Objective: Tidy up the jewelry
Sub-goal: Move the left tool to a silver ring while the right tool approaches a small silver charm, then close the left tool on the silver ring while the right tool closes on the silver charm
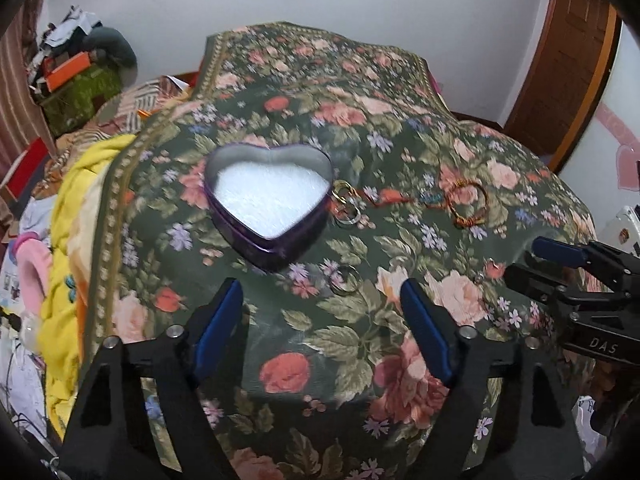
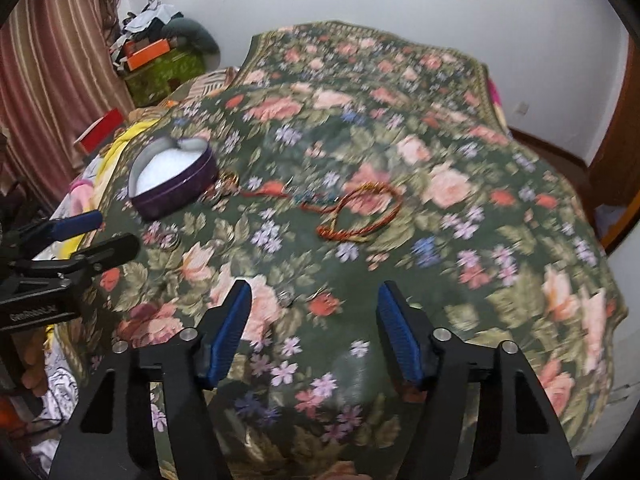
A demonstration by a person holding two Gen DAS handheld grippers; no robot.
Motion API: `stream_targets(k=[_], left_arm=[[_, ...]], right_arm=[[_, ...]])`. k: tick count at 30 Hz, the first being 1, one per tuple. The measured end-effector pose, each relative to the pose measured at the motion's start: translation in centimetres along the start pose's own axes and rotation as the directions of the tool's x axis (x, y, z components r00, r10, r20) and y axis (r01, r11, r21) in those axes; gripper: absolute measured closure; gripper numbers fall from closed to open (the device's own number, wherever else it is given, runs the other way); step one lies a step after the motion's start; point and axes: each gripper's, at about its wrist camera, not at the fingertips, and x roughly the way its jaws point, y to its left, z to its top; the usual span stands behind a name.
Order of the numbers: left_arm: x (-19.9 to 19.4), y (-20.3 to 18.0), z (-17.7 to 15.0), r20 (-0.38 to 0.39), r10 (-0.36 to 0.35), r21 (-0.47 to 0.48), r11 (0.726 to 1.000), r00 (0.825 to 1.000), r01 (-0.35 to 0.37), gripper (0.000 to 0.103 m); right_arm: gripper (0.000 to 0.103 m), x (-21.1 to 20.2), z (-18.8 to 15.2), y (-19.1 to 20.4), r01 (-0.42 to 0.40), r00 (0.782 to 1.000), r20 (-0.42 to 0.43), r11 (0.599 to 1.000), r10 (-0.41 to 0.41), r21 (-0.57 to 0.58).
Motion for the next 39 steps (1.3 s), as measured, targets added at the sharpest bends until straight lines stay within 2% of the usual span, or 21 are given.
stream_targets(k=[6, 13, 20, 22, 26, 28, 33, 39], left_arm=[[1.7, -0.1, -0.3, -0.046, -0.045, -0.010, 0.999, 0.998, 0.045, 0.037], [2.3, -0.4, -0.1, -0.048, -0.063, 0.004, 0.998, 0.997, 0.063, 0.042], [3.0, -0.5, 0.0, -0.045, -0.076, 0.009, 0.997, 0.996, 0.076, 0.045], [3.1, -0.5, 0.1, -0.044, -0.076, 0.011, 0.997, 0.996, 0.076, 0.051], [3.4, -0.3, 0.2, -0.043, -0.085, 0.006, 0.996, 0.995, 0.085, 0.060], [3.5, -0.2, 0.2, -0.044, -0.086, 0.005, 0.996, 0.995, 0.086, 0.068], [3.5, 0.0, 0.2, -0.049, -0.089, 0.004, 0.996, 0.995, 0.089, 0.083], [3.3, 0.1, 0.1, -0.049, -0.091, -0.002, 0.996, 0.995, 0.091, 0.083]], right_arm=[[0.053, 1.4, -0.4, 0.0, -0.039, 0.997, -0.067, 0.999, 0.040, 0.017], [0.063, 2.0, -0.5, 0.1, -0.037, 0.995, -0.089, 0.999, 0.038, 0.010], [0.064, 2.8, -0.4, 0.5, -0.023, 0.996, -0.087, 1.000, 0.022, -0.017], [0.067, 3.0, -0.4, 0.6, -0.015, 0.996, -0.085, 1.000, 0.013, -0.026], [0.082, 3.2, -0.3, 0.5, -0.001, 0.997, -0.080, 1.000, 0.000, -0.021], [0.087, 3.3, -0.2, 0.3, 0.001, 0.997, -0.079, 1.000, -0.002, -0.014], [0.089, 3.0, -0.3, 0.1, -0.002, 0.998, -0.067, 1.000, 0.003, 0.003], [0.093, 2.7, 0.0, -0.7, -0.020, 0.998, -0.061, 0.999, 0.022, 0.039]])
